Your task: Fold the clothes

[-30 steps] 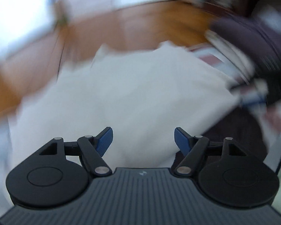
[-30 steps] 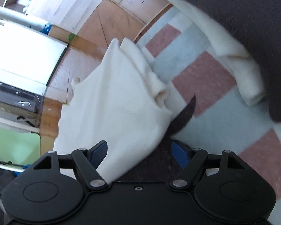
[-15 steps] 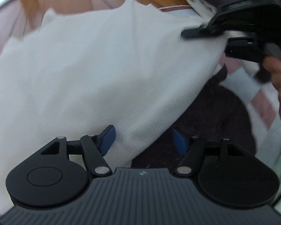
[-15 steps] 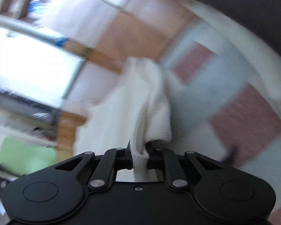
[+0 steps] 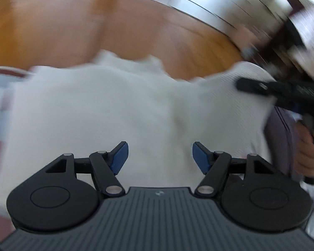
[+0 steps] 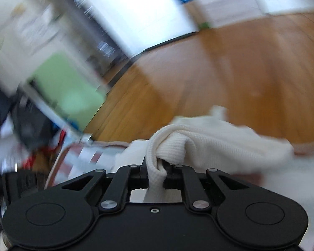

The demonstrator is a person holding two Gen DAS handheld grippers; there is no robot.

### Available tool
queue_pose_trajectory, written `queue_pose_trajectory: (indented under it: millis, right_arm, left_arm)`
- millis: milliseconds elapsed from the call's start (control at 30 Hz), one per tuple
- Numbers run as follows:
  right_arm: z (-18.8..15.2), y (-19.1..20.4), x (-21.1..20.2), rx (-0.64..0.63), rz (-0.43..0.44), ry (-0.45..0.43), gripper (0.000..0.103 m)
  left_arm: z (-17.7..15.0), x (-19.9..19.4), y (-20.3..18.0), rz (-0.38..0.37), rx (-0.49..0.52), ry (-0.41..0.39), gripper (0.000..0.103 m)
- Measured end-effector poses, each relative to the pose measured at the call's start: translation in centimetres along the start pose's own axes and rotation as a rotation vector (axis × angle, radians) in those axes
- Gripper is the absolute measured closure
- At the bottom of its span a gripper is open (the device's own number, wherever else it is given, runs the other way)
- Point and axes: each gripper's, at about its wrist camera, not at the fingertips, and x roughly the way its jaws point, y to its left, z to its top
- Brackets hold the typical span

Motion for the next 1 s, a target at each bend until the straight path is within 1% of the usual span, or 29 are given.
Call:
queue_pose_trajectory:
  millis: [67, 100, 133, 167, 200, 233, 267, 300, 367, 400, 467, 500, 567, 600, 633, 667, 733, 800, 833, 933, 1000]
  right_arm:
    - [1.2, 2.8, 3.1, -0.047, 0.080, 0.059, 0.090]
    - [1.0, 4.1, 5.0, -0.047, 0.112, 0.090, 0.089]
    - [0.8, 5.5, 6.9, -0.052, 0.138, 0.123, 0.089]
    - [0.2, 7.0, 8.9, -0.074, 0.154, 0.166, 0.089]
    - [-0.8, 8.5, 11.0, -0.117, 0.171, 0.216, 0.089]
    - [-1.7, 9.3, 12.4, -0.141, 0.179, 0.250, 0.090]
    - [-2.4, 9.0, 13.0, -0.125, 0.169, 0.258, 0.090]
    - [-3.1, 8.7, 13.6, -0.108, 0.158, 0.267, 0.090]
    - [-4.5, 8.1, 14.8, -0.075, 0.138, 0.283, 0.090]
    - [-5.2, 7.8, 15.5, -0.058, 0.128, 0.292, 0.090]
    - [-6.7, 7.3, 16.7, -0.025, 0.107, 0.308, 0.090]
    - [-7.2, 6.9, 17.0, -0.014, 0.097, 0.310, 0.090]
    - [-7.3, 6.3, 16.2, -0.029, 0.071, 0.292, 0.089]
    - [-7.5, 6.4, 15.7, -0.065, 0.054, 0.286, 0.085]
    - [-7.7, 6.6, 15.5, -0.104, 0.034, 0.284, 0.076]
    - [-8.3, 7.1, 15.5, -0.161, 0.010, 0.299, 0.059]
    - [-10.4, 8.1, 13.7, -0.302, -0.038, 0.337, 0.043]
    - [-12.9, 8.8, 11.3, -0.417, -0.082, 0.351, 0.042]
    - [-13.9, 8.4, 9.7, -0.425, -0.103, 0.340, 0.042]
    - [-15.9, 6.6, 5.1, -0.378, -0.192, 0.302, 0.042]
    - [-16.3, 5.4, 3.3, -0.359, -0.274, 0.276, 0.042]
  left_arm:
    - [0.3, -1.8, 3.0, 0.054, -0.058, -0.061, 0.036]
    - [-0.2, -2.3, 4.4, 0.060, -0.097, -0.088, 0.036]
    - [-1.2, -2.6, 6.0, 0.029, -0.156, -0.113, 0.036]
    - [-2.2, -2.5, 7.6, -0.005, -0.233, -0.119, 0.036]
    - [-3.0, -2.3, 9.2, -0.034, -0.314, -0.116, 0.038]
    - [-3.7, -2.0, 10.2, -0.043, -0.372, -0.102, 0.039]
    - [-4.2, -1.7, 11.0, -0.041, -0.420, -0.082, 0.043]
    - [-4.6, -1.5, 11.7, -0.022, -0.435, -0.062, 0.044]
    - [-5.0, -1.4, 13.0, 0.033, -0.435, -0.025, 0.043]
    - [-5.2, -1.4, 13.8, 0.027, -0.466, -0.019, 0.043]
    - [-5.8, -1.6, 15.6, -0.019, -0.560, -0.020, 0.043]
    - [-6.0, -1.7, 16.2, -0.046, -0.592, -0.032, 0.042]
    - [-5.7, -2.3, 16.3, -0.084, -0.596, -0.059, 0.041]
    - [-5.4, -2.1, 16.2, -0.087, -0.585, -0.058, 0.040]
    - [-5.1, -1.8, 16.0, -0.082, -0.571, -0.050, 0.039]
    - [-4.9, -1.5, 15.8, -0.078, -0.558, -0.042, 0.038]
    - [-4.4, -0.8, 15.3, -0.069, -0.530, -0.025, 0.037]
    - [-4.3, 0.2, 14.9, -0.015, -0.487, 0.005, 0.037]
    - [-4.3, 0.6, 14.9, -0.003, -0.476, 0.013, 0.037]
    - [-3.8, 0.5, 15.2, -0.034, -0.478, -0.015, 0.037]
    - [-3.4, 0.3, 14.9, -0.047, -0.450, -0.030, 0.037]
